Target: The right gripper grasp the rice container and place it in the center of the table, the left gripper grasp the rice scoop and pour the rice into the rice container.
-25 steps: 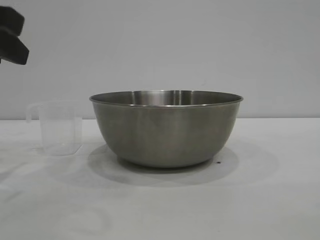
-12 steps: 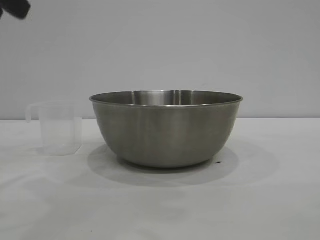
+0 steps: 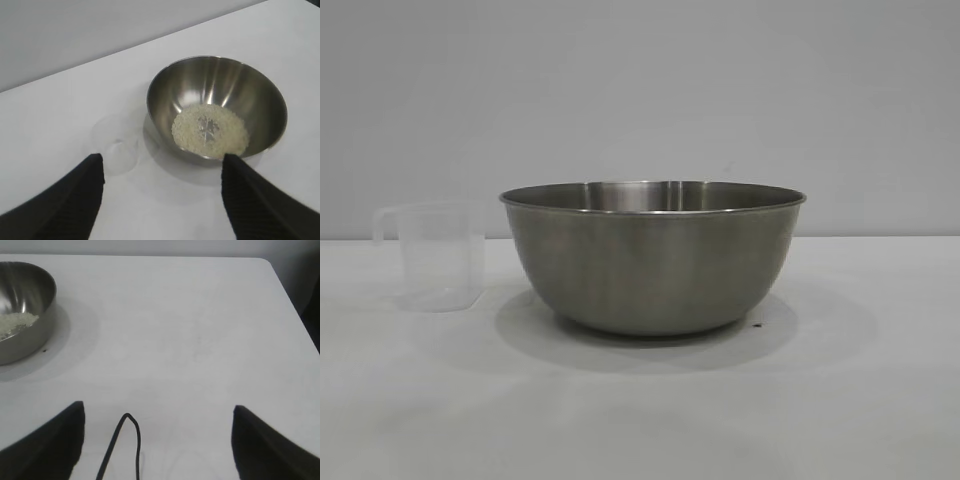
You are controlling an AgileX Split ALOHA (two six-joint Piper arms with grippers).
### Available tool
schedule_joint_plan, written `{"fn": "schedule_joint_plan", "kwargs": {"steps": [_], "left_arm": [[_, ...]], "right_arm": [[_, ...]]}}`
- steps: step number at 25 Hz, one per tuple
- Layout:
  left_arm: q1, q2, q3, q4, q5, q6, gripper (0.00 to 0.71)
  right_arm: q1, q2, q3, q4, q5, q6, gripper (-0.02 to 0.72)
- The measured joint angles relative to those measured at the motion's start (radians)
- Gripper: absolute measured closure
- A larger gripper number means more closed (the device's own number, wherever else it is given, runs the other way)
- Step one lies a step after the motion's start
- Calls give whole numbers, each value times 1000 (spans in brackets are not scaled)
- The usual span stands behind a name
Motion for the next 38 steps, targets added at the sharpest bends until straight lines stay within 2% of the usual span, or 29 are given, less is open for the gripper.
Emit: {"fn": "schedule_joint_plan", "kwargs": {"steps": [7, 10, 15, 22, 38], "left_arm": [[0, -133, 0, 41, 299, -4, 268], [0, -194, 4, 44, 360, -14, 268], [0, -313, 83, 44, 372, -22, 268], [0, -442, 111, 44, 350, -46, 268], [0, -460, 111, 44, 343, -52, 268]], "right_arm": [[0, 0, 0, 0, 0, 0, 166], [0, 0, 0, 0, 0, 0, 166], [0, 0, 0, 0, 0, 0, 166], [0, 0, 0, 0, 0, 0, 166], [0, 0, 0, 0, 0, 0, 166]]}}
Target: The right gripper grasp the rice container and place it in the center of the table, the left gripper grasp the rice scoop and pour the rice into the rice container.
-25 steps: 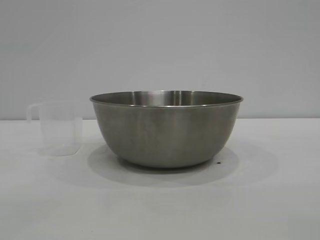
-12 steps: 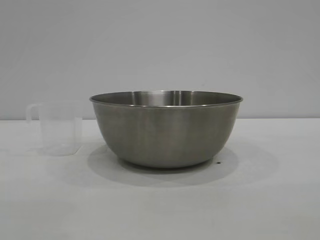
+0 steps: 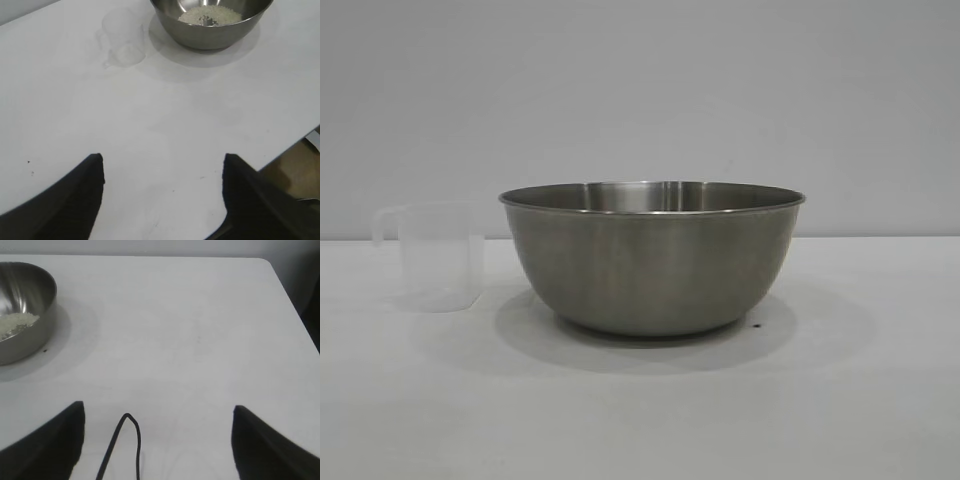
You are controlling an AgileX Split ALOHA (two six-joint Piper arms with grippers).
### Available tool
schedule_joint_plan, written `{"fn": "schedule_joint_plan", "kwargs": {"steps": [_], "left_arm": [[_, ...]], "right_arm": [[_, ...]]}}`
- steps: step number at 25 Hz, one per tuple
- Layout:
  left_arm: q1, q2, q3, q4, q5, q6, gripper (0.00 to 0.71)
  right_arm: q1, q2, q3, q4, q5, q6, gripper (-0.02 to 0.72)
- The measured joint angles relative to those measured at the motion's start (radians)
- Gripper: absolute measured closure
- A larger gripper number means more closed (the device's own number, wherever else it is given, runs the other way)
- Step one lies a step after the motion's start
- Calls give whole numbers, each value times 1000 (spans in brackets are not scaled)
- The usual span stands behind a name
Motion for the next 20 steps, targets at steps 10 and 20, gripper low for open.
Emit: {"fn": "schedule_joint_plan", "kwargs": {"steps": [10, 20], "left_arm": [[174, -14, 0, 0, -1, 0, 268], [463, -37, 0, 0, -1, 0, 268]], "right_arm": [[0, 0, 0, 0, 0, 0, 166], [9, 0, 0, 0, 0, 0, 166]]}}
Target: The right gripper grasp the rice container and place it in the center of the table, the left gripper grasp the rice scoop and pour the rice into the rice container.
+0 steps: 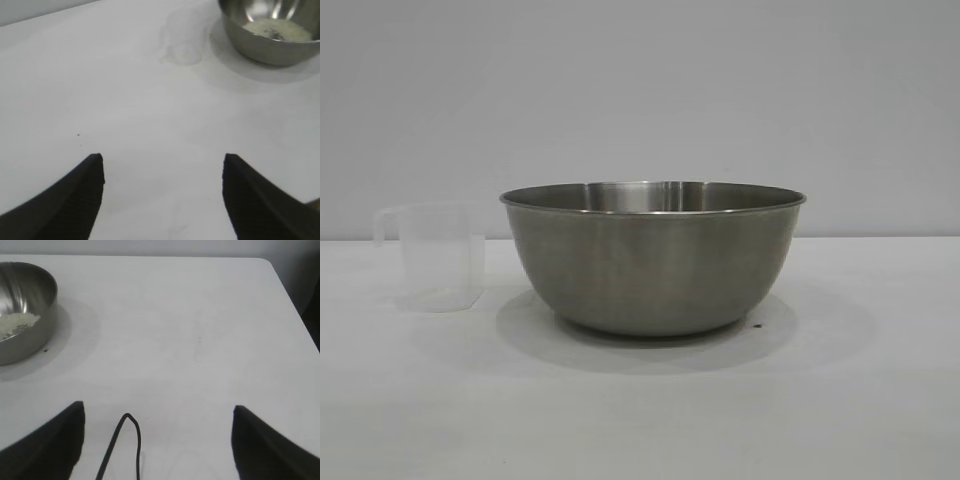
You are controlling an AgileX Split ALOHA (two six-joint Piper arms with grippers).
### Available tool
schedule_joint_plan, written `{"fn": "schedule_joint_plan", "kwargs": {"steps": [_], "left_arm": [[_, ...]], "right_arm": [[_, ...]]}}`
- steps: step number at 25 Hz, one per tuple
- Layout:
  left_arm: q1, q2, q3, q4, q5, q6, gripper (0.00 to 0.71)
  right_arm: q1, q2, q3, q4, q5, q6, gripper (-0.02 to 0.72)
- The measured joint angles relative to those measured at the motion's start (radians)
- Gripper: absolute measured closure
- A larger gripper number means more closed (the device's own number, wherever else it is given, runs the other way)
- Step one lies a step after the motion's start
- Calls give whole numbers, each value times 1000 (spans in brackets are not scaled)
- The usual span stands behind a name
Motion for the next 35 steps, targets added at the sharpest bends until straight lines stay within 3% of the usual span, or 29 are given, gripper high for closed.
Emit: {"fn": "schedule_joint_plan", "kwargs": {"steps": [4, 35], "left_arm": [[24, 0, 0, 0, 0, 0, 268], [24, 0, 0, 0, 0, -1, 268]], "right_arm": [[26, 0, 0, 0, 0, 0, 166], [49, 0, 0, 2, 0, 0, 166]]}}
